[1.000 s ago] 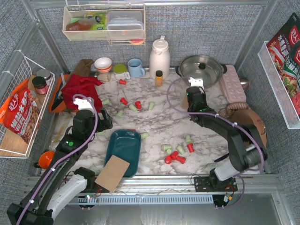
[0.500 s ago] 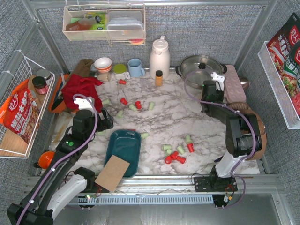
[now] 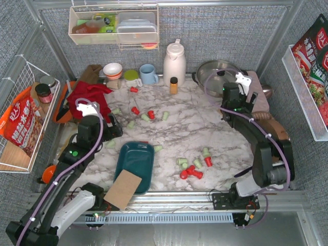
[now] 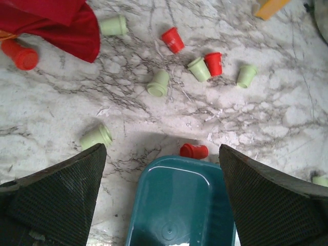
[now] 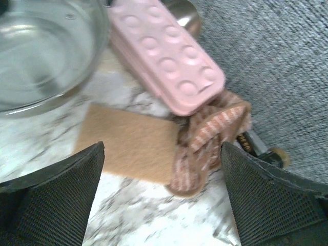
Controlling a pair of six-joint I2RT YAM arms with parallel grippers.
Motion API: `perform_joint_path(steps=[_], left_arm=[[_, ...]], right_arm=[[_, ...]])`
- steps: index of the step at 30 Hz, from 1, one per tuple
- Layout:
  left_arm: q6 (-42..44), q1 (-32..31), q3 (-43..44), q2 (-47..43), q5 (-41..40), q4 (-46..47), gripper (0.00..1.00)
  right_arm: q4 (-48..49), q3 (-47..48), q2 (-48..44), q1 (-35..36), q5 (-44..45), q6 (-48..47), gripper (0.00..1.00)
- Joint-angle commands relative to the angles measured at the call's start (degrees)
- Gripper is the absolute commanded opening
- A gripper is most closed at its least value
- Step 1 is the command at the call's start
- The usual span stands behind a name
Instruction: Mix the coffee capsules in the storage basket
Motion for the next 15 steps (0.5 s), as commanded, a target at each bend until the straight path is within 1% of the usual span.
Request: perform_joint_path(steps=[1, 5, 7, 9, 12, 14, 15], left_arm=[[-7.16, -0.02, 5.08, 2.93, -7.00, -10.01, 0.99], [-13.86, 0.14, 8.05, 5.67, -9.51, -16.71, 0.99], [-18.25, 0.13, 8.28, 6.03, -10.60, -19.74, 0.99], [-19.26, 0.11, 7.67, 5.56, -8.95, -19.87, 0.99], [-21.53, 0.15, 6.82, 4.36, -6.01, -21.09, 0.98], [-23.08, 0.14, 6.08, 3.56, -5.12, -22.73, 0.95], [-23.90, 0.15, 5.49, 3.13, -5.10, -23.41, 0.93]], right_arm=[[-2.30, -1.41, -5.57, 6.41, -5.44, 1.33, 0.99], [-4.57, -2.00, -9.40, 14.84, -15.41, -0.23, 0.99], [-3.89, -4.80, -11.24, 18.34, -24.09, -1.73, 0.98], [-3.16, -6.06, -12.97, 20.79, -35.03, -2.35, 0.98], [-0.92, -7.40, -14.82, 24.30, -51.09, -0.67, 0.96], [1.06, -7.57, -15.35, 26.57, -56.35, 0.85, 0.94], [2.04, -7.69, -15.31, 28.85, -58.64, 1.05, 0.93]])
